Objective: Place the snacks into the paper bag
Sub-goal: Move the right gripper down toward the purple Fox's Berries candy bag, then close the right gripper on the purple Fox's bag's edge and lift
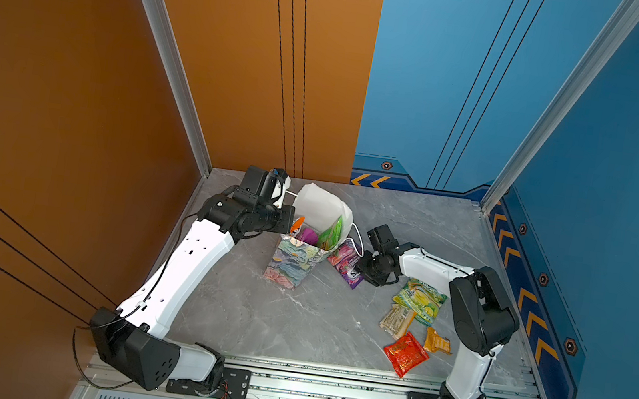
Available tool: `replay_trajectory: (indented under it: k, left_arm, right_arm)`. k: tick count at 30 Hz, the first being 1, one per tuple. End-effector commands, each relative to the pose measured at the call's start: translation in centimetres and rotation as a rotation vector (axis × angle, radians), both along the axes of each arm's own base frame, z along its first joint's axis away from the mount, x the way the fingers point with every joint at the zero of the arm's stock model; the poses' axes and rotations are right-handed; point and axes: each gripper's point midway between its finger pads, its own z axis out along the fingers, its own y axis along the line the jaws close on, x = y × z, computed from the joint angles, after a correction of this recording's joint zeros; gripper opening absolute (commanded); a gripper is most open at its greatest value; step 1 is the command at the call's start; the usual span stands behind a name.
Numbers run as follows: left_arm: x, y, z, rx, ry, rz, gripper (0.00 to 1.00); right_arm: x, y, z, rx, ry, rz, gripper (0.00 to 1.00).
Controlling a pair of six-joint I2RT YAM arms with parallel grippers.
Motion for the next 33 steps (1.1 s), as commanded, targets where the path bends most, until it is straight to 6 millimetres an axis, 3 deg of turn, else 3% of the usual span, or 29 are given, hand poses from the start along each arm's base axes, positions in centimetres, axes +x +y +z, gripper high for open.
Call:
replay_trajectory:
  k: [1, 13, 25, 33]
  left_arm:
    - [0.2, -0.1, 1.2, -0.018, -0.044, -0.010, 0.04]
    - [0.2, -0.1, 1.3, -0.017, -0.046, -0.009, 0.04]
    - [0.2, 0.0, 1.4, -0.015, -0.050, -0.008, 0.04]
    - [0.2, 0.0, 1.3, -0.012, -0.049, -0.006, 0.04]
  right_arm:
    - [0.4, -0.6, -1.2, -0.055, 0.002, 0.013, 0.43]
    - [0.3, -1.9, -2.3, -0.104, -0.013, 0.021, 0.02]
    - [-0.1, -2.9, -0.7, -0.100, -0.067, -0.006, 0.00]
    - [-1.0, -3.8, 3.1, -0.105, -0.187, -0.032, 0.00]
